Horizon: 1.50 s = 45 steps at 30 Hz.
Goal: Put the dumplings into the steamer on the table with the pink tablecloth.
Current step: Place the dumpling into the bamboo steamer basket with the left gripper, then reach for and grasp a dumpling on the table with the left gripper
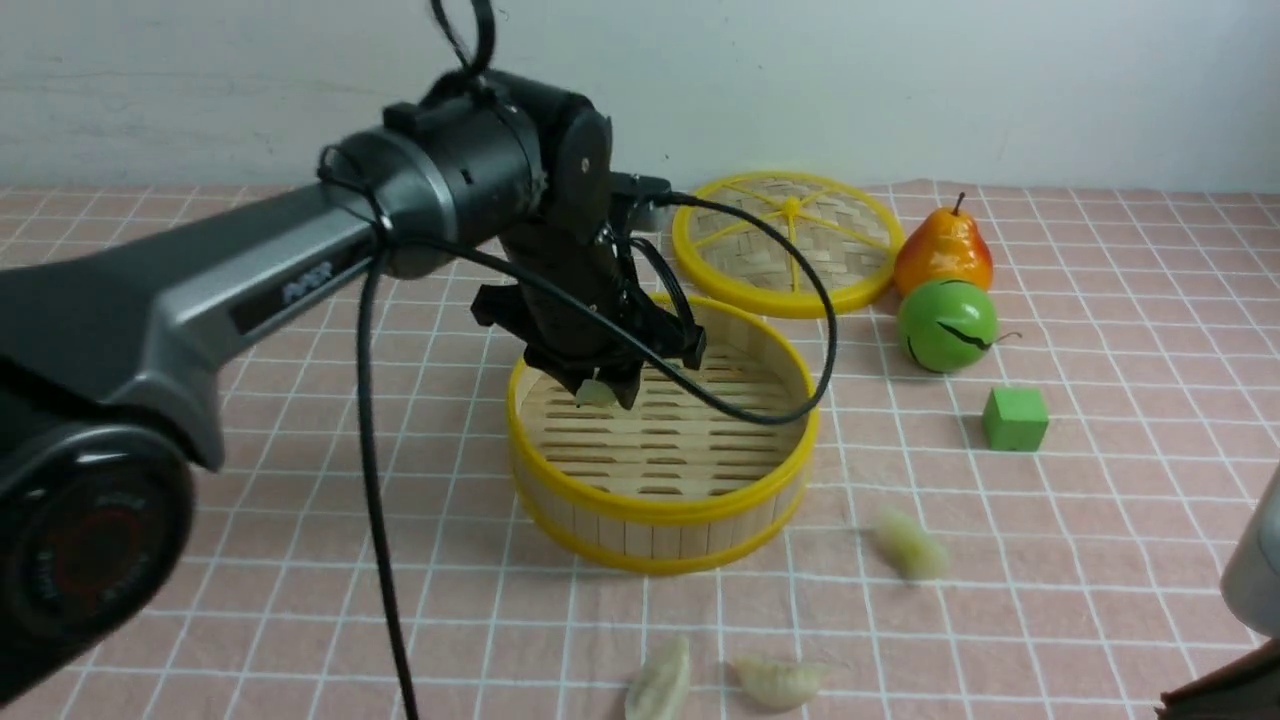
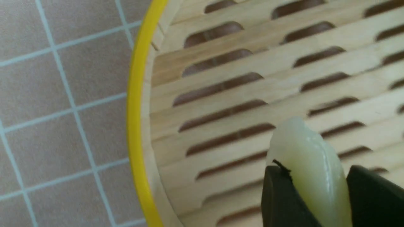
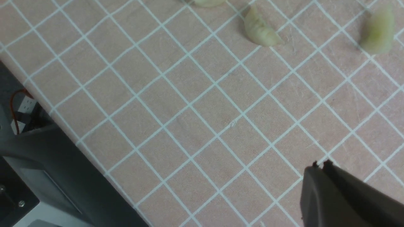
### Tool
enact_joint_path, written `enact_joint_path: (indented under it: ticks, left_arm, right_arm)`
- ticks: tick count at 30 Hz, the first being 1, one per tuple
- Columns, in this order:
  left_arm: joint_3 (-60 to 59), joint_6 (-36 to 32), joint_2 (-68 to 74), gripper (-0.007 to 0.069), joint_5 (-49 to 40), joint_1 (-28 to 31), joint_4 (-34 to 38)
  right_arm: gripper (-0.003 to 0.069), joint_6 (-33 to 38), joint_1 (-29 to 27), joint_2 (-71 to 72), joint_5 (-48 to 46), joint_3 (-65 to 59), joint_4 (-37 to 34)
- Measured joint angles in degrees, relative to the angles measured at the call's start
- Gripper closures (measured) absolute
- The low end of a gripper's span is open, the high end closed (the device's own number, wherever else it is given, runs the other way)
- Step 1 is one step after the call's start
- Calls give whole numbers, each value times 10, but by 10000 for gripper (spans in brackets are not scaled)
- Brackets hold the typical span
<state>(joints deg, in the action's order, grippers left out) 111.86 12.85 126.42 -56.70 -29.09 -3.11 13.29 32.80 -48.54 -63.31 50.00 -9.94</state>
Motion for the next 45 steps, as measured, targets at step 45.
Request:
enact_joint_path:
  ticks: [45]
  left_arm:
    - [-368, 3, -156, 127, 107, -157, 54]
  right_arm:
    - [627, -35, 0, 0, 56, 0, 103]
